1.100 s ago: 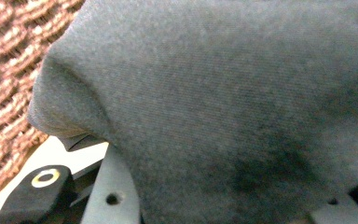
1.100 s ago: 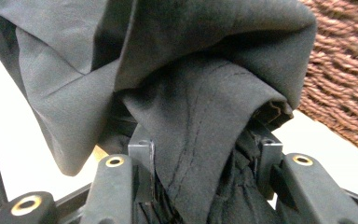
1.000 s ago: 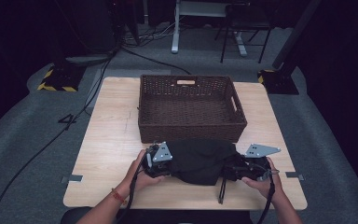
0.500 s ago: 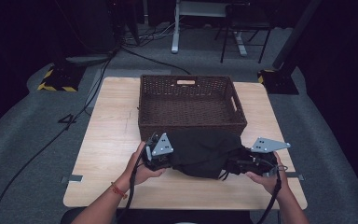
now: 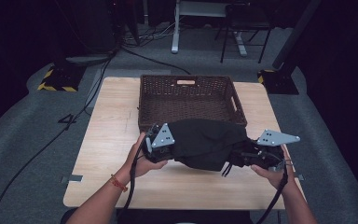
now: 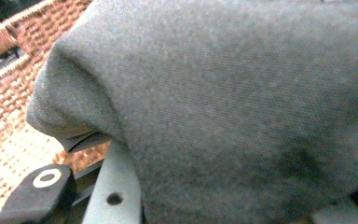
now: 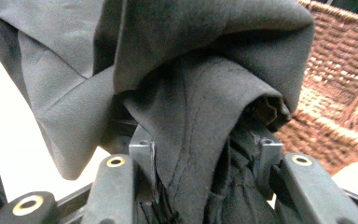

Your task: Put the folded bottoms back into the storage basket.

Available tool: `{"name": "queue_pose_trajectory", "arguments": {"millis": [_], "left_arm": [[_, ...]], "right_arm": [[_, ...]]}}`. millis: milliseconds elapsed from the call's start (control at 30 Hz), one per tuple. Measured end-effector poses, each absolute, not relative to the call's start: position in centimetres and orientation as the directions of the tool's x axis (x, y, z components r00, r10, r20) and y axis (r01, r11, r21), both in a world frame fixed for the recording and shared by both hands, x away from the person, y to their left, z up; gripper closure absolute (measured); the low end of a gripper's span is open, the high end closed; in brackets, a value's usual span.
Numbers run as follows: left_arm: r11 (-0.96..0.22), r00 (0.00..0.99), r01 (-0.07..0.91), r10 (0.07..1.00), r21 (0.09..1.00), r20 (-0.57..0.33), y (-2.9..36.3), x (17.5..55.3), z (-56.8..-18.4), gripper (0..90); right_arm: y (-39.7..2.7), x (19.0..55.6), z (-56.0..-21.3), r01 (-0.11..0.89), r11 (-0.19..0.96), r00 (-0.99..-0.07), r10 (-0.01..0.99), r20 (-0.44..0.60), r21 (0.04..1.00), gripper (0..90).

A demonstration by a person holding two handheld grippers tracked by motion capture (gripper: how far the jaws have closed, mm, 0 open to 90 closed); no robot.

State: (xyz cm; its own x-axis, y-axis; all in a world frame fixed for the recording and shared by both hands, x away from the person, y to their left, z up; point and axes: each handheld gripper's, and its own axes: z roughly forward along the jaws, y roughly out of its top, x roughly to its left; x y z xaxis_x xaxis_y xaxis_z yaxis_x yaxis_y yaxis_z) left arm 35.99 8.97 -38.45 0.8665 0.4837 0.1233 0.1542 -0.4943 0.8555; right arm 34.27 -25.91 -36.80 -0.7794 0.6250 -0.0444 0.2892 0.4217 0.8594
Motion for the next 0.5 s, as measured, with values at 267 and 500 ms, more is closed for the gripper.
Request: {"name": "queue_pose_trajectory", "arguments": {"millis": [267,500], "left_arm": [[-0.487,0.860,0.123,0.487,0.864,0.152,9.0,36.6,-35.7,65.5],[-0.474,0.850,0.113,0.500,0.873,0.162,9.5,37.4,-34.6,65.5]], "right_arm": [[-25.6,35.2,-34.4,0.262,0.425,-0.778,0.624,-0.071,0.866,55.8],[-24.9,36.2,-33.0,0.244,0.440,-0.782,0.616,-0.094,0.864,55.7]]}}
